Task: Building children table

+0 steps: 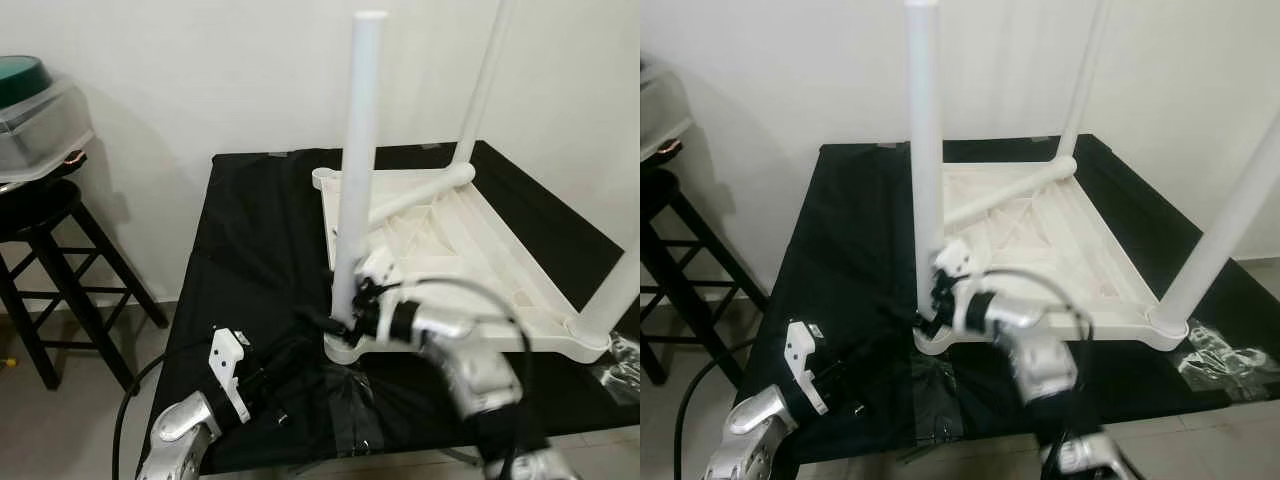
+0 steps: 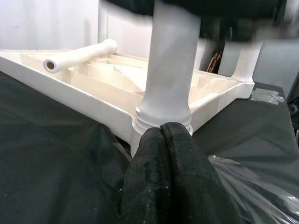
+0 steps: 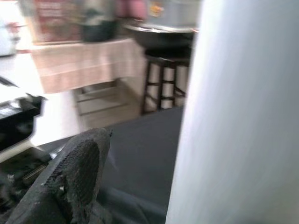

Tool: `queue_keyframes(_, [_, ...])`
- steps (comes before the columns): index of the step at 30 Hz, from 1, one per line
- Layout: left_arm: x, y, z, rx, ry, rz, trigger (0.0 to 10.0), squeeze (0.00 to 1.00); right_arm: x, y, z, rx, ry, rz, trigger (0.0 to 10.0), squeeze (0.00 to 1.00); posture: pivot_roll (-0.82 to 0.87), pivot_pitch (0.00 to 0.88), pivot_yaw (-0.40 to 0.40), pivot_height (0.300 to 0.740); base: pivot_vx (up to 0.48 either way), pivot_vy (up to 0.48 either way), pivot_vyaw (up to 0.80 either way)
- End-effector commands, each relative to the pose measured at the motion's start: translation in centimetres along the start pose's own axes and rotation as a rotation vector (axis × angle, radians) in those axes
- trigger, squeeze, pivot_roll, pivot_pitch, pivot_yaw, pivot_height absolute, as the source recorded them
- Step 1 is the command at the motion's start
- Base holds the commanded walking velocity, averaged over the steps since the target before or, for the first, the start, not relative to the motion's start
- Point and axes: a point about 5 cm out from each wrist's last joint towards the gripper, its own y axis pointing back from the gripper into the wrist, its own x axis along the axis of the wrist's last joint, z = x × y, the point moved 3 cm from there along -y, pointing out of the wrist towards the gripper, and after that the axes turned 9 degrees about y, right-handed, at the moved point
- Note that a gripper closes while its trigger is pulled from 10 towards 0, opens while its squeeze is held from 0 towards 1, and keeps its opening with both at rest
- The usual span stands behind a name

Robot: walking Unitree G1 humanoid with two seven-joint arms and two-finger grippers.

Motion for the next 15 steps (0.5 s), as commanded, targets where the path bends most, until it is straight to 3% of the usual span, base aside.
queue_keyframes(1, [0.0,0.4,0.2,-0.005,-0.026,-0.005,10.0,0.00,-0.2,-0.5,-0.5,0.097,-0.011,0.017,10.0,0.00,0.08,0.000,-0.024,0.740,0.000,0.000,0.00])
queue_keyframes(7, [0.3,1.2,0.7,-0.001,-0.024,0.023,10.0,0.00,0.0,-0.3,1.0,0.193,-0.008,-0.012,10.0,0.00,0.12,0.000,-0.048,0.740,0.000,0.000,0.00])
queue_keyframes(8, [0.4,1.5,0.8,0.000,-0.022,0.035,10.0,0.00,0.0,-0.1,1.4,0.216,-0.022,-0.021,7.1,0.00,0.13,0.000,-0.050,0.740,0.000,0.000,0.00])
queue_keyframes(10, [0.5,1.6,1.0,0.000,-0.020,0.043,10.0,0.00,0.0,0.0,1.6,0.228,-0.032,-0.025,7.1,0.00,0.13,0.000,-0.050,0.740,0.000,0.000,0.00])
queue_keyframes(11, [0.5,1.7,1.0,0.001,-0.020,0.049,10.0,0.00,-0.2,0.1,1.8,0.230,-0.047,-0.038,0.0,0.00,0.13,0.000,-0.058,0.740,0.000,0.000,0.00])
queue_keyframes(15, [0.6,1.8,1.1,0.004,-0.019,0.053,10.0,0.00,-0.9,0.5,2.0,0.227,-0.066,-0.064,0.0,0.00,0.13,0.000,-0.057,0.740,0.000,0.000,0.00])
